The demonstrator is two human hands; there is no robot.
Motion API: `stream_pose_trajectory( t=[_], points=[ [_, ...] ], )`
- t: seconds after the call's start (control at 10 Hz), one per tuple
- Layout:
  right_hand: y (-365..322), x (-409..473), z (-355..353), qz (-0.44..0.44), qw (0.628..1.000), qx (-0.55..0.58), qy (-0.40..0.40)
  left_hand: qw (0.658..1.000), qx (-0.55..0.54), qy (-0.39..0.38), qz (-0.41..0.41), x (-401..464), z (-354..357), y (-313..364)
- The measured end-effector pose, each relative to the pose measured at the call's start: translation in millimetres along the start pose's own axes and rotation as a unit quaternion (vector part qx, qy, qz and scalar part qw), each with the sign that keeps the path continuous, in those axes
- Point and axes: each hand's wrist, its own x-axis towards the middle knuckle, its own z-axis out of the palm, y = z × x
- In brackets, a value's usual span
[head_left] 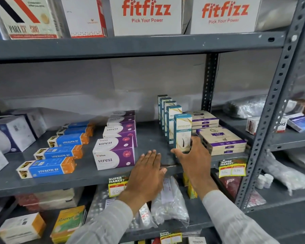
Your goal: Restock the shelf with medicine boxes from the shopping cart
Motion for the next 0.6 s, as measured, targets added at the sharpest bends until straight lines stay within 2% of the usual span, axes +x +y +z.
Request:
stream_pose_trajectory(
  t=[0.4,0.5,0.6],
  points=[
    [-14.6,-5.8,-2.9,0.006,0.999,-0.002,-0.032,1.0,-0.015,-0.01,-0.001,-0.4,-0.4,-2.2],
    [-15.6,-8.2,-7.6,0.02,0.998,0.022,-0.053,0.999,-0.047,-0.027,-0.004,-0.5,-5.7,-5.6],
    [-17.1,-10.0,-23.5,0.048,0.997,0.048,-0.047,0.985,-0.162,-0.062,-0.02,3.3,-25.8,-8.4]
  ],
)
